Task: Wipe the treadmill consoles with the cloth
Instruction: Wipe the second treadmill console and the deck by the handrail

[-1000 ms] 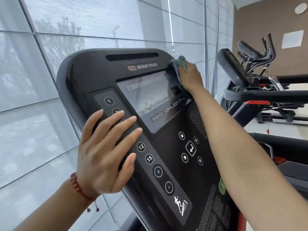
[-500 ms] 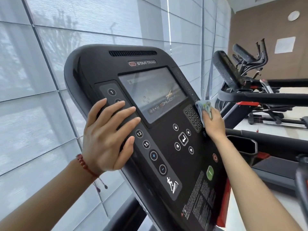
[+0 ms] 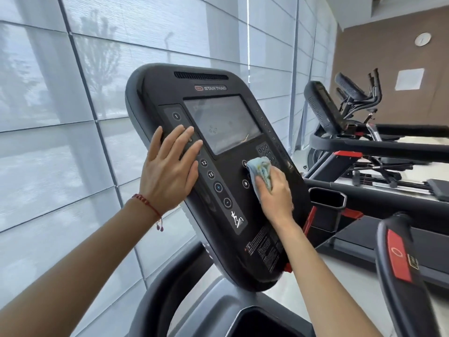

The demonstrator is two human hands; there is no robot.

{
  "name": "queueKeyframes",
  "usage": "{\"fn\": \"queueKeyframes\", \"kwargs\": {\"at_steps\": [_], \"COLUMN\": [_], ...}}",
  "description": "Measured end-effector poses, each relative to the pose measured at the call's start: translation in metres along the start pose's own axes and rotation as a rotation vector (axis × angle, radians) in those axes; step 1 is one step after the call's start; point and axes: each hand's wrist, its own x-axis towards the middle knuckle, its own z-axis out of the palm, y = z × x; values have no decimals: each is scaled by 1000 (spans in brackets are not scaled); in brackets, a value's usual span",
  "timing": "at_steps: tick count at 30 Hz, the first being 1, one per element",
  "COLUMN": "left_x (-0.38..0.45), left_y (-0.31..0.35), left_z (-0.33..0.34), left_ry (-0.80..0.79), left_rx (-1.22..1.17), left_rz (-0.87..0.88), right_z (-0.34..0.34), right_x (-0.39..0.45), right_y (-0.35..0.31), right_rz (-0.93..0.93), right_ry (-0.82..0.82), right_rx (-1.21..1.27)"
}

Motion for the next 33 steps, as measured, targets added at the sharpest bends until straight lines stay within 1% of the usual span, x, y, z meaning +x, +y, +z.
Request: {"fn": "queueKeyframes", "kwargs": {"at_steps": [3, 5, 14, 17, 20, 24, 29, 33], "left_x": [-18, -31, -105, -130, -151, -183, -232, -269], "left_y": [16, 26, 61, 66, 68, 67, 65, 73], "left_z": [-9, -18, -79, -102, -122, -157, -199, -227], "left_ry": [-39, -65, -140, -198, -228, -255, -305, -378], "left_rx": [-61, -101, -127, -123, -131, -157, -211, -280], "left_rz": [-153, -222, -376, -393, -394, -415, -391, -369], "right_z": [-4, -8, -25, -30, -38, -51, -58, -67], "right_x": [-17, -30, -86, -106, -123, -154, -225, -288], "right_y": [-8, -12, -34, -50, -70, -104, -139, -156], "right_rz": [-25, -43, -117, -143, -212, -260, -259, -237], "right_ry": [-22, -37, -126, -163, -208, -209, -235, -285], "right_rx": [15, 24, 40, 38, 34, 44, -9, -23]}}
